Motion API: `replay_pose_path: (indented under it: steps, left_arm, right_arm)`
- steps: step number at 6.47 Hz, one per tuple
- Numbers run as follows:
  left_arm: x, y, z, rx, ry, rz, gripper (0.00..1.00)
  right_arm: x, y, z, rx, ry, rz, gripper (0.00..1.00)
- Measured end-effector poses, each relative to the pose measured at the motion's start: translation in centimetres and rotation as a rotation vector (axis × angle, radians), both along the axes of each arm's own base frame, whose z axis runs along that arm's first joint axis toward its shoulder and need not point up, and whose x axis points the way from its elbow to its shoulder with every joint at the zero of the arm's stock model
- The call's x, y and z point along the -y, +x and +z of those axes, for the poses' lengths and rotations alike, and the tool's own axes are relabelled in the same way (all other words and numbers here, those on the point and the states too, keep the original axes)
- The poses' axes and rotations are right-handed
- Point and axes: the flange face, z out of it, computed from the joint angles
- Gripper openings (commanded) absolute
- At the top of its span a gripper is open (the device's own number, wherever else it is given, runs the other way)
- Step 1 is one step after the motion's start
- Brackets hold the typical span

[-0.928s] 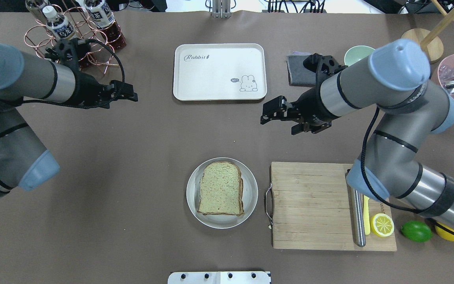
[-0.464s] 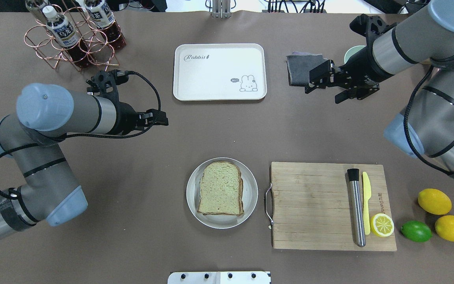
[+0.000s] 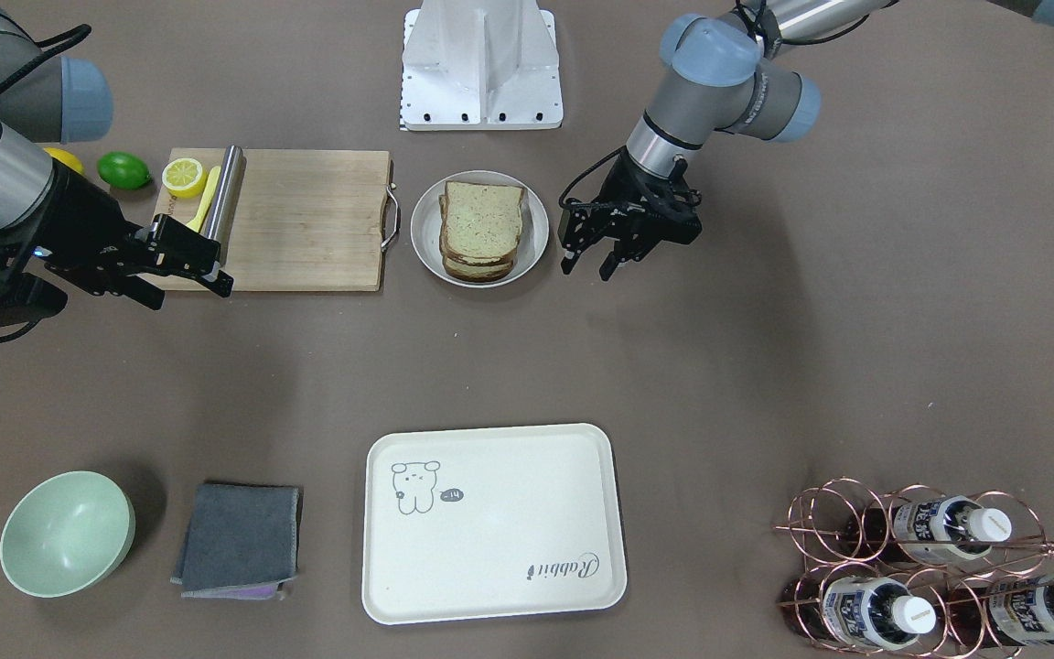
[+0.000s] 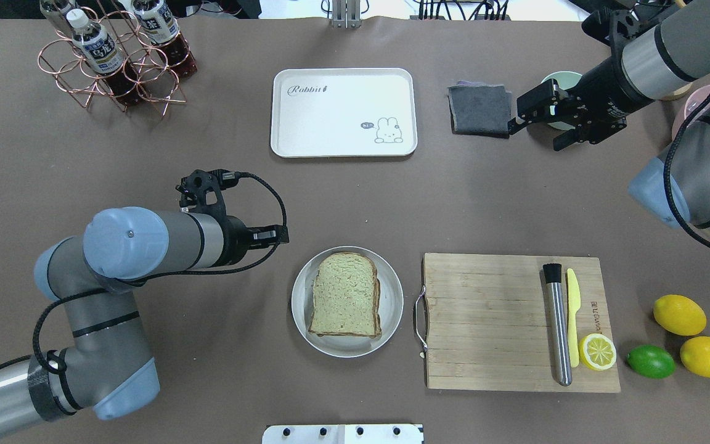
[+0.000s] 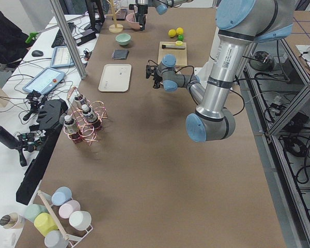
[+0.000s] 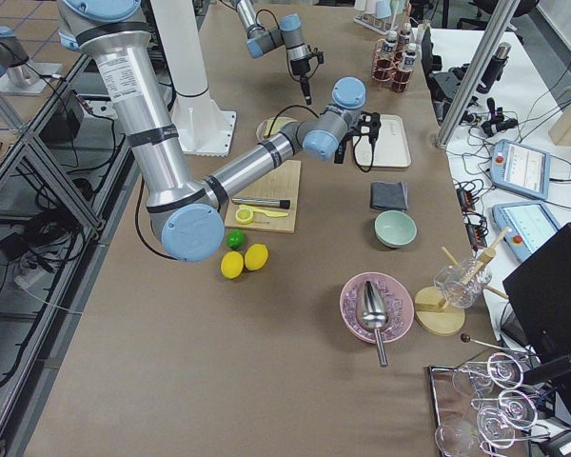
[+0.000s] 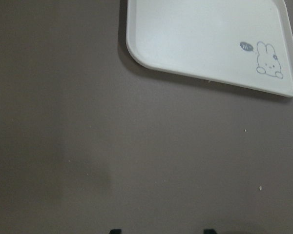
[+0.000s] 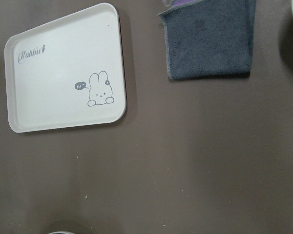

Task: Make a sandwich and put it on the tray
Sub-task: 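Withdraw the right gripper toward the grey cloth while the left gripper approaches the plate, then grasp the rim of the white plate with the left gripper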

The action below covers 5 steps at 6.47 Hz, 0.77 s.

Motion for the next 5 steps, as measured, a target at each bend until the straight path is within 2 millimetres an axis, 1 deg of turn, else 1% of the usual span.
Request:
replay_pose_path:
  steps: [2,3,4,5]
  left_arm:
    - [-3.7,2.8,0.0,-0.004,-0.013,-0.005,0.52]
    - [-4.8,3.6,0.1,-0.002,-0.013,-0.006,0.51]
    - [-5.5,4.0,0.4,0.001,-0.017,-0.006,0.48]
    - [-6.1,4.3,0.6,0.002,-0.020,-0.003,0.47]
  right_arm:
    - [0.3,0.7,0.2,-0.001,-0.002,0.012,0.99]
    - [0.4,0.8,0.2,-0.003,-0.002,0.016,0.99]
    - [0.4,0.8,0.3,-0.004,-0.001,0.018,0.99]
    - [0.5,0.8,0.2,-0.004,-0.001,0.019,0.99]
